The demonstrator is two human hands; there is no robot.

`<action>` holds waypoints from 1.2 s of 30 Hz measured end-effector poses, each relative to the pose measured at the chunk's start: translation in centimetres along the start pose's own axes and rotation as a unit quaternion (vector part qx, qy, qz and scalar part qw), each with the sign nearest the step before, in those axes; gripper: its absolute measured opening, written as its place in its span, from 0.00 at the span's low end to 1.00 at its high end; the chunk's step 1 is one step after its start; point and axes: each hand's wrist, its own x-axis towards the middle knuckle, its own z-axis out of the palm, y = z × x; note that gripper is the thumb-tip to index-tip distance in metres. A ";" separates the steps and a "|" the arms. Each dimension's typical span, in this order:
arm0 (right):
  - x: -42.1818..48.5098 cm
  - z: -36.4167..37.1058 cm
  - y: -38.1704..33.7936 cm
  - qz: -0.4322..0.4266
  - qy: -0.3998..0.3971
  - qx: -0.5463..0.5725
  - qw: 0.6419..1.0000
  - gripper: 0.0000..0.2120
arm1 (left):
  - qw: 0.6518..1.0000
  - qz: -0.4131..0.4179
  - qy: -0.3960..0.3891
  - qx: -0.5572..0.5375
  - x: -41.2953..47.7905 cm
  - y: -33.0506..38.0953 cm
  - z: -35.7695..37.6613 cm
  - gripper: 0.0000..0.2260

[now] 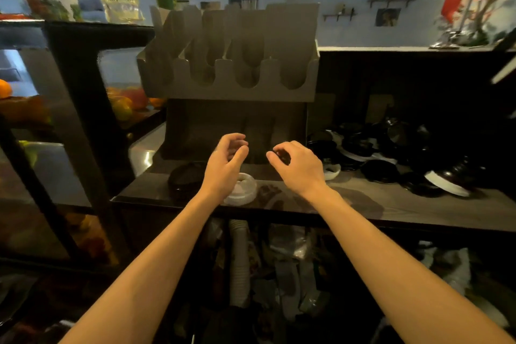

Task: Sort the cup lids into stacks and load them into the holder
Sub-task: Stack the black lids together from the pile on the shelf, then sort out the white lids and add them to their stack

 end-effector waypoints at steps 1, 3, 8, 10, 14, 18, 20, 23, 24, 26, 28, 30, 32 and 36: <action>-0.2 -0.7 1.1 0.014 0.010 0.000 1.000 0.16 | 1.000 0.001 -0.006 -0.006 0.1 0.2 1.2 0.11; -0.6 -2.3 3.2 0.040 0.026 0.000 0.999 0.16 | 1.000 0.004 -0.020 -0.016 0.1 0.8 3.6 0.10; -2.1 -6.3 8.3 0.077 0.058 0.005 0.995 0.14 | 0.997 0.019 -0.068 -0.032 0.0 2.1 9.9 0.09; -2.6 -7.6 10.5 0.085 0.071 -0.010 0.994 0.14 | 0.995 0.019 -0.087 -0.044 -0.3 2.5 12.5 0.09; -3.7 -10.0 15.2 0.106 0.105 -0.060 0.987 0.17 | 0.988 0.025 -0.138 -0.055 -0.6 3.1 17.5 0.11; -5.0 -12.0 19.7 0.137 0.143 -0.173 0.965 0.23 | 0.984 0.040 -0.175 -0.013 -0.2 3.1 22.2 0.13; -5.6 -12.7 21.2 0.150 0.146 -0.240 0.948 0.26 | 0.981 0.049 -0.186 0.010 0.4 3.2 24.6 0.15; -5.6 -13.0 22.4 0.226 0.132 -0.274 0.926 0.32 | 0.977 0.071 -0.194 0.048 1.0 3.6 27.7 0.16; -5.5 -13.0 22.7 0.259 0.116 -0.276 0.919 0.34 | 0.975 0.082 -0.194 0.068 1.1 3.6 28.6 0.16; -5.3 -12.9 23.3 0.315 0.082 -0.268 0.907 0.35 | 0.967 0.098 -0.205 0.119 1.3 3.4 30.0 0.19; -5.2 -12.9 23.6 0.334 0.062 -0.264 0.903 0.34 | 0.943 0.108 -0.245 0.198 1.6 2.8 30.8 0.25; -5.0 -12.8 23.7 0.314 0.056 -0.274 0.907 0.30 | 0.912 0.097 -0.296 0.268 1.9 2.1 31.2 0.28; -5.0 -12.6 23.6 0.266 0.053 -0.275 0.923 0.28 | 0.899 0.095 -0.310 0.295 2.0 1.6 31.3 0.27; -5.0 -12.8 23.7 0.201 0.049 -0.216 0.954 0.31 | 0.928 0.118 -0.214 0.281 1.5 1.7 30.9 0.22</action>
